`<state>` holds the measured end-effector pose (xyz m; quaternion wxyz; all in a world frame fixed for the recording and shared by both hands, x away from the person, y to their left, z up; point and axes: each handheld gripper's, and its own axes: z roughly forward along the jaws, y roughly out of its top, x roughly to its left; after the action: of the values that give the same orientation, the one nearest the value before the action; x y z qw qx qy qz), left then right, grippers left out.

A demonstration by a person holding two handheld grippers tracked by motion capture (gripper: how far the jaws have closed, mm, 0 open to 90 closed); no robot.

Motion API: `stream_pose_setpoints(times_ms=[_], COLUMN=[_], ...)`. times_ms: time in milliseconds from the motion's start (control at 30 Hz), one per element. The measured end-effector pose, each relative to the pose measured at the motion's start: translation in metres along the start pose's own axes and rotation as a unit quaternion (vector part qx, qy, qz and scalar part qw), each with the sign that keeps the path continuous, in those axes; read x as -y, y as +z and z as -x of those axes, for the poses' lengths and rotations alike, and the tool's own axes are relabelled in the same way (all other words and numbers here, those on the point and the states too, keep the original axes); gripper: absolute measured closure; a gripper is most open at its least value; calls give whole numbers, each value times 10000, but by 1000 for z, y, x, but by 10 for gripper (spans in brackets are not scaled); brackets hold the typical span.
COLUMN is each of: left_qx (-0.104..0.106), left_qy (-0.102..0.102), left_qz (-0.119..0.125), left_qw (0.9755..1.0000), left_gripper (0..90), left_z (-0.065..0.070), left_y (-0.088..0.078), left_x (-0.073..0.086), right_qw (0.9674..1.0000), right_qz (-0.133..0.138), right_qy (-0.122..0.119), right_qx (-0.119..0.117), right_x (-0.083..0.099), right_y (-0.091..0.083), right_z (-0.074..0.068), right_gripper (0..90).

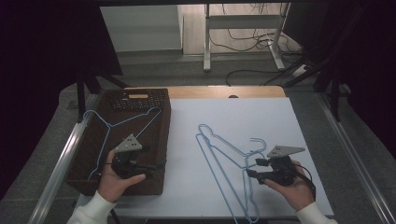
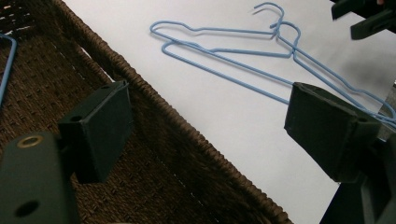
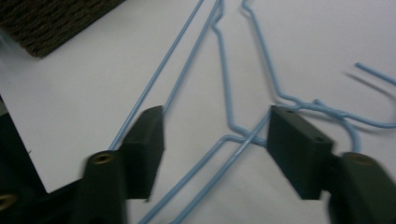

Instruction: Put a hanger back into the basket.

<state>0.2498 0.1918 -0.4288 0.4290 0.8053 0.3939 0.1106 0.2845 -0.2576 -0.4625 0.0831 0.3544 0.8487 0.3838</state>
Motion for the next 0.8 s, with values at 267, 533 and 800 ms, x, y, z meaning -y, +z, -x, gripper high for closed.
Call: stream_pose_setpoints(times_ms=[267, 533, 800], left_qx=[24, 23, 36], left_qy=[17, 17, 40], left_qz=[-37, -53, -47], left_qw=[10000, 10000, 10000], left_gripper=[156, 156, 156], left_z=[1, 2, 2], left_y=[1, 2, 2], left_x=[0, 0, -1], right_qw=[9971, 9873, 9829], right_qz=[-691, -1495, -1753], right_qy=[-271, -535, -540], right_qx=[-138, -43, 165], right_x=[4, 21, 30], right_y=[17, 33, 30], right_z=[-22, -33, -35], right_gripper=[870, 890, 891])
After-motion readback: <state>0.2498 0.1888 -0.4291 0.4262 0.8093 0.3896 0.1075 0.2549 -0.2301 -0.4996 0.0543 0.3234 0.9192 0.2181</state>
